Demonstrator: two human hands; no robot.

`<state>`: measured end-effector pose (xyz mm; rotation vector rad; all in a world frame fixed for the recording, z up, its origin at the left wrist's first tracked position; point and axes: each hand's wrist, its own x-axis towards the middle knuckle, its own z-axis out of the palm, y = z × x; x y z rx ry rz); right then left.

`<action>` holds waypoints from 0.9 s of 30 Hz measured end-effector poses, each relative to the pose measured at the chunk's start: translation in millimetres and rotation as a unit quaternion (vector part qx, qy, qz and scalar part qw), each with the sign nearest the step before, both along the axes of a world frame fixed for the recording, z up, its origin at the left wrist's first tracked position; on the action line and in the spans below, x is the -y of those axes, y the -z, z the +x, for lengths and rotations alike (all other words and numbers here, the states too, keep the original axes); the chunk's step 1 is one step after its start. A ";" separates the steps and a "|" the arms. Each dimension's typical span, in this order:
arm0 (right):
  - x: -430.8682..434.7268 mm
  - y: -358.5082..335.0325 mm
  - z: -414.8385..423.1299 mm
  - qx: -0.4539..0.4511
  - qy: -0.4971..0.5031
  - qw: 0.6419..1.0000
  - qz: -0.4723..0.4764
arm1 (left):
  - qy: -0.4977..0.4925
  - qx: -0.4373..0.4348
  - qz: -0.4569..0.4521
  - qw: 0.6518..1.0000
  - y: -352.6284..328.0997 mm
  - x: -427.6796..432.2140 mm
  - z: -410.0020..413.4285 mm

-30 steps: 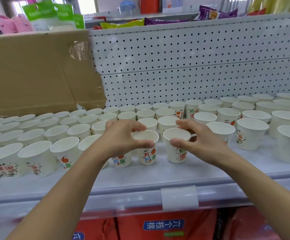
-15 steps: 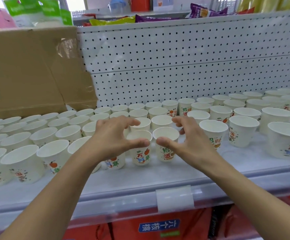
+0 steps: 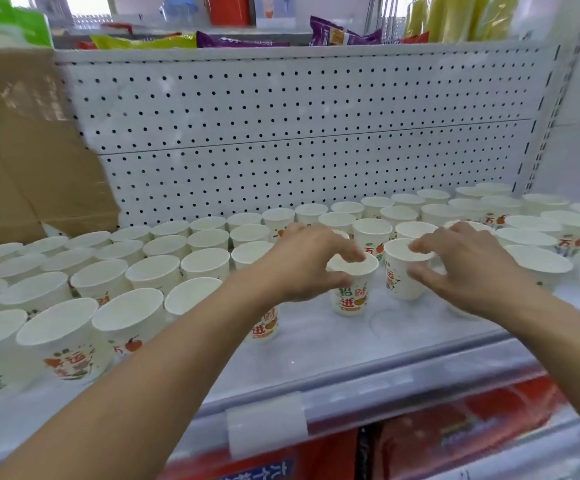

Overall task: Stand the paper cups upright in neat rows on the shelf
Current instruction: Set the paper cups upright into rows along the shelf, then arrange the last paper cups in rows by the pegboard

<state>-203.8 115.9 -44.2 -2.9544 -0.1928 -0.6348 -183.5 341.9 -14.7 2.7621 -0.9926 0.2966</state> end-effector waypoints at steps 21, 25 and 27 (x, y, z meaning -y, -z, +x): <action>9.0 -0.1 16.7 -0.133 -0.337 0.918 0.161 | -0.081 -0.038 -0.084 0.992 4.7 -40.1 -28.4; 1.1 6.8 22.5 -0.141 -0.311 0.918 0.202 | -0.143 -0.033 -0.086 0.985 -0.8 -36.9 -25.9; -1.5 7.6 24.7 -0.144 -0.313 0.913 0.219 | -0.161 -0.048 -0.055 0.984 -2.4 -31.6 -22.9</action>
